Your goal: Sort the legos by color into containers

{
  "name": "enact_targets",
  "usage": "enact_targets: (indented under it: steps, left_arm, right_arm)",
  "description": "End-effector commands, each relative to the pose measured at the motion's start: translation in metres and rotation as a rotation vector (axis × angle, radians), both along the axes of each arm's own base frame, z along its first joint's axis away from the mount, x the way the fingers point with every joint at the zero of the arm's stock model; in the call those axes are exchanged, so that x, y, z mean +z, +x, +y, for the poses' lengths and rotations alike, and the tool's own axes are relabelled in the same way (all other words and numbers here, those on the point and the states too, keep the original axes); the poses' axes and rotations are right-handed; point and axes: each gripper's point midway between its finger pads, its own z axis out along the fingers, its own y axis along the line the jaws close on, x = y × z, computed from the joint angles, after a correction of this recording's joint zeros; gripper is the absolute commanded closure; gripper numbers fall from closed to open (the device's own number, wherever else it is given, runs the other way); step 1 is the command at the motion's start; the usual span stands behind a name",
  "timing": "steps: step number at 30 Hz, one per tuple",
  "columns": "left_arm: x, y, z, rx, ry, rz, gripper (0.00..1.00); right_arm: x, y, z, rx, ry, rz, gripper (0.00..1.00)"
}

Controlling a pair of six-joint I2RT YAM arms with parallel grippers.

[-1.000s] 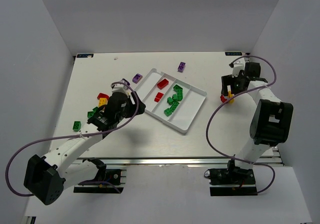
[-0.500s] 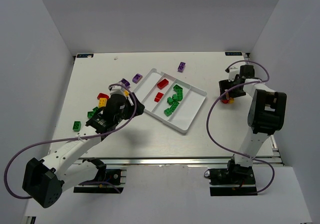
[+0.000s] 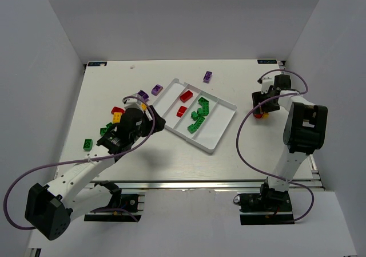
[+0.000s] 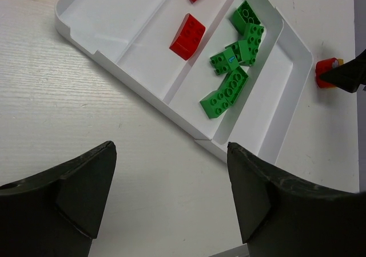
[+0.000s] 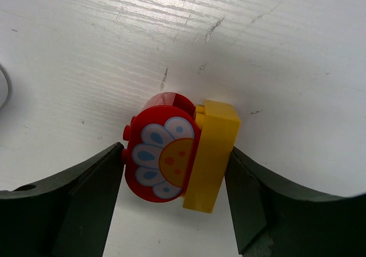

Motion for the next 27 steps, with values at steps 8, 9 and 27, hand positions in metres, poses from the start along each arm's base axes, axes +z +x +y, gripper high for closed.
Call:
enact_targets:
  steps: [8,9,27]
  left_arm:
    - [0.049,0.012,-0.018,-0.037,-0.139,-0.092,0.08]
    - [0.049,0.011,-0.025,-0.062,-0.171,-0.088,0.08]
    - [0.08,-0.004,-0.106,-0.489,-0.419,-0.108,0.04]
  right_arm:
    - [0.04,0.0,0.023,0.156,0.092,-0.1,0.79]
    - [0.054,-0.003,0.035,0.22,0.134,-0.135,0.83]
    - [0.182,-0.13,0.243,1.051,0.339,-0.542,0.87]
